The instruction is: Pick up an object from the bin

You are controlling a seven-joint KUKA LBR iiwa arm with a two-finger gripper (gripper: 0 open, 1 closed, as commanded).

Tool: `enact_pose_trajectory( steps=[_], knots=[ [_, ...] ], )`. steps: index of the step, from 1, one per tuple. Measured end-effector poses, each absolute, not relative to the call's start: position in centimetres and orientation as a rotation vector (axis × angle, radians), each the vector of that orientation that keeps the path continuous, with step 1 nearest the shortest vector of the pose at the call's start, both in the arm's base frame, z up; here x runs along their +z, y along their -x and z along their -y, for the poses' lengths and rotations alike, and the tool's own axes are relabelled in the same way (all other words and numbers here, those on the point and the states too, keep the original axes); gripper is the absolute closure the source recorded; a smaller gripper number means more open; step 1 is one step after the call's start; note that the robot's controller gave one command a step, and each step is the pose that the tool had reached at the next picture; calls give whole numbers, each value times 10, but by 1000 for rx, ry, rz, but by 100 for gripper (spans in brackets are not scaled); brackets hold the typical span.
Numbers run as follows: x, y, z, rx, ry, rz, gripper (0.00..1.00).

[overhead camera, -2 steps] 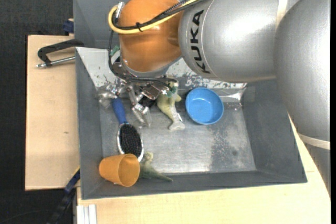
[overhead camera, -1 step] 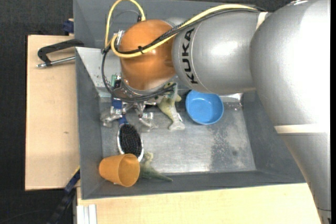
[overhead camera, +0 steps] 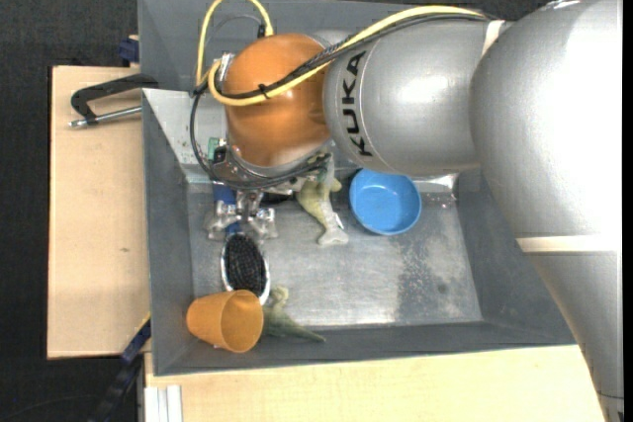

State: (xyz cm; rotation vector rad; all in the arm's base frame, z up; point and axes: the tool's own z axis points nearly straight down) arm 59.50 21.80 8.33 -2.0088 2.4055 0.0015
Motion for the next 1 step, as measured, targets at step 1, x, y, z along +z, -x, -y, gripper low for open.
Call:
enact_pose_trajectory(
  steps=[1],
  knots=[
    [262, -593, -222, -5, 1984, -2416, 100]
  ],
)
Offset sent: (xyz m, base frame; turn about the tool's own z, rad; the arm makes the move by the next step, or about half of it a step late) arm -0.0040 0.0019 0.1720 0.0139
